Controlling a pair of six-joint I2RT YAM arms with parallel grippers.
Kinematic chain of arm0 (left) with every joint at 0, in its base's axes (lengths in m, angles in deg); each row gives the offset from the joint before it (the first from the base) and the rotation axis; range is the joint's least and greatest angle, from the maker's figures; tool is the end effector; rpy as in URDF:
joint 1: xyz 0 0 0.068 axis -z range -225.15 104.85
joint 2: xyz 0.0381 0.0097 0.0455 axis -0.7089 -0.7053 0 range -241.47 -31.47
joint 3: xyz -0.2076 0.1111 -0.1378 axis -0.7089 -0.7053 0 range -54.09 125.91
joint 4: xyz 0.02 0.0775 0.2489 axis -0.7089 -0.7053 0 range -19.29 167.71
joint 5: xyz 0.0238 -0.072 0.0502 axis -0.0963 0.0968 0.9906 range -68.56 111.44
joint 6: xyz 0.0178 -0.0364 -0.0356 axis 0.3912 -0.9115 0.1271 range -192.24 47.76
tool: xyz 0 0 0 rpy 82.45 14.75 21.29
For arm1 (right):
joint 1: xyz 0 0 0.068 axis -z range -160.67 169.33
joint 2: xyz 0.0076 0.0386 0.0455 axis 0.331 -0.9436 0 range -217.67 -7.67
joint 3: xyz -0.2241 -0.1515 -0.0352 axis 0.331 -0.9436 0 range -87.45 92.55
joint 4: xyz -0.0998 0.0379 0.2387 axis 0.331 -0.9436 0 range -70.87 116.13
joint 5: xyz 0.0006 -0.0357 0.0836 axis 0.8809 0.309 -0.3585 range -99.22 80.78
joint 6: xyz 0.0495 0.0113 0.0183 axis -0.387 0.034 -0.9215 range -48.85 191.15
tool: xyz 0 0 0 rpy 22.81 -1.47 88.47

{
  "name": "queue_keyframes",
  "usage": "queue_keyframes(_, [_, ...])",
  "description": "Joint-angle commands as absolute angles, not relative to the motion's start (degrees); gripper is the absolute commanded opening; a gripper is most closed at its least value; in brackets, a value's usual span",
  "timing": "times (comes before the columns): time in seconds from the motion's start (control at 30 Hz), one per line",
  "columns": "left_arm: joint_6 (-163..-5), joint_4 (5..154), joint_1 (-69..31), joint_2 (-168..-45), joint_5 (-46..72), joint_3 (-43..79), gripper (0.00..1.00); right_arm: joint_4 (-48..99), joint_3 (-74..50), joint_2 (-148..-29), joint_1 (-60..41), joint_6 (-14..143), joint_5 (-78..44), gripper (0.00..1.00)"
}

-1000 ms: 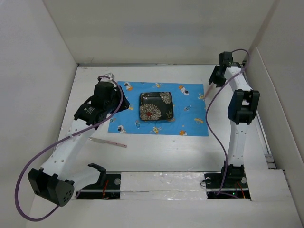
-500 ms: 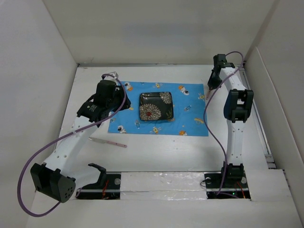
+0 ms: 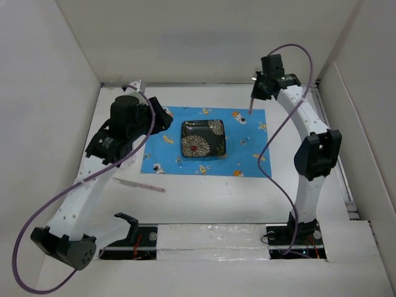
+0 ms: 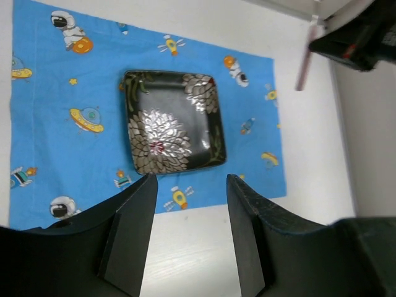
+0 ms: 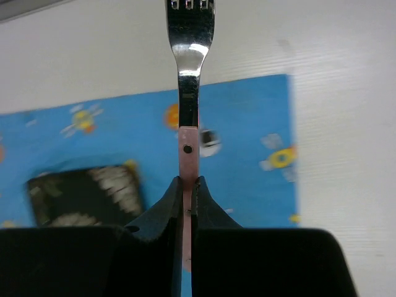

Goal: Set the dinner table for one person

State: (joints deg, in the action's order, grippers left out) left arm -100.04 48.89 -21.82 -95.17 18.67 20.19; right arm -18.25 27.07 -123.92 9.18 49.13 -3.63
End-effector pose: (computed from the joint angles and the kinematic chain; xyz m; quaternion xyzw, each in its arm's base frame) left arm 0.2169 -0.0955 0.4198 -0.0174 0.8099 -0.2705 0.5201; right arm 0.4527 0.0776 0.3239 0.1139 0.9196 0.0600 0.3712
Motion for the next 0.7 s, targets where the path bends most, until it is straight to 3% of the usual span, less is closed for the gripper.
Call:
queue_keyframes(0.0, [-105.63, 48.7, -21.15, -86.77, 17.66, 20.18, 0.46, -13.86, 24.97, -121.4, 0.1, 45.68, -8.78, 0.0])
queue_keyframes(0.27, [-109.42, 31.94, -20.54, -75.42, 30.4, 27.54, 0.48, -7.53, 24.78, -124.82, -17.75, 40.4, -12.29, 0.0])
queue_keyframes(0.67, [-111.26, 30.95, -20.54, -64.45, 19.96, 19.22, 0.49, -11.92, 39.89, -139.32, -31.56, 23.44, 3.43, 0.0])
